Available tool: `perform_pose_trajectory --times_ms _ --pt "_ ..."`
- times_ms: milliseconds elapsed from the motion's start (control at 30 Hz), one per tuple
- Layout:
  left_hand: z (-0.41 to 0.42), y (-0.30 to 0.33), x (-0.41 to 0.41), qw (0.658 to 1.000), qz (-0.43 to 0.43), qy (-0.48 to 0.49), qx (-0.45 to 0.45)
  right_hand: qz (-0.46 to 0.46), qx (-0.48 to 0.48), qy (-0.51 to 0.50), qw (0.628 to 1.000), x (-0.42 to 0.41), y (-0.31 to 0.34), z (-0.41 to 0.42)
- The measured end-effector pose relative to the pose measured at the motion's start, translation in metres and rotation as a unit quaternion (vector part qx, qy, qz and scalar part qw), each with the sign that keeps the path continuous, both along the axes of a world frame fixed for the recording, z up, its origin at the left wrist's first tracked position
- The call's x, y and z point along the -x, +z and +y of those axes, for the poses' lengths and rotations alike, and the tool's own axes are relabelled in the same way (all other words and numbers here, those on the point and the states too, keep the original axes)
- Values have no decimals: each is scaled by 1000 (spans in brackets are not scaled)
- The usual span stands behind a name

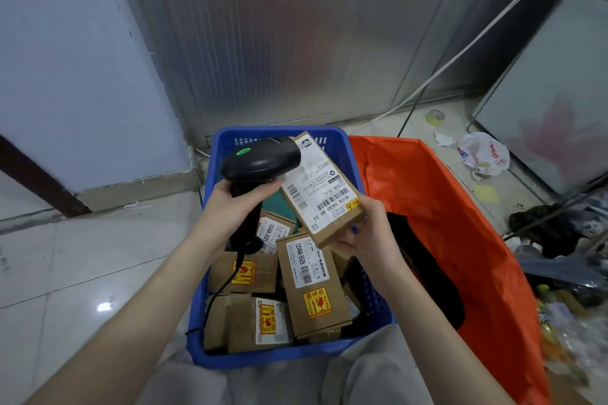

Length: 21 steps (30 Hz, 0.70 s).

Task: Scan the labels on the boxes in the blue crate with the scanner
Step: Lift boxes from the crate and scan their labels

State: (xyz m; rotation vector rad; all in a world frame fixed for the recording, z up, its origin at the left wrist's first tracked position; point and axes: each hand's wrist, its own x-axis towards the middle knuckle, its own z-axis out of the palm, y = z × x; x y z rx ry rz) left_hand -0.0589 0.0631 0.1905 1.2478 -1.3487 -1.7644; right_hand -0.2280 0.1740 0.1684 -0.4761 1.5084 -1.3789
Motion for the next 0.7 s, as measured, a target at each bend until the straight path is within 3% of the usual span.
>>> perform_pose_trajectory --times_ms 267,467,567,700 --pt "3 -1 -8 999 16 -36 -10 90 -7 21 996 0 17 -1" --pt "5 -2 -8 999 6 -52 -5 45 14 -32 998 8 16 2" --pt "5 -3 -7 999 8 -51 -4 18 51 4 999 15 13 7" --pt "3 -7 -8 998 8 -64 -14 75 72 55 993 17 4 10"
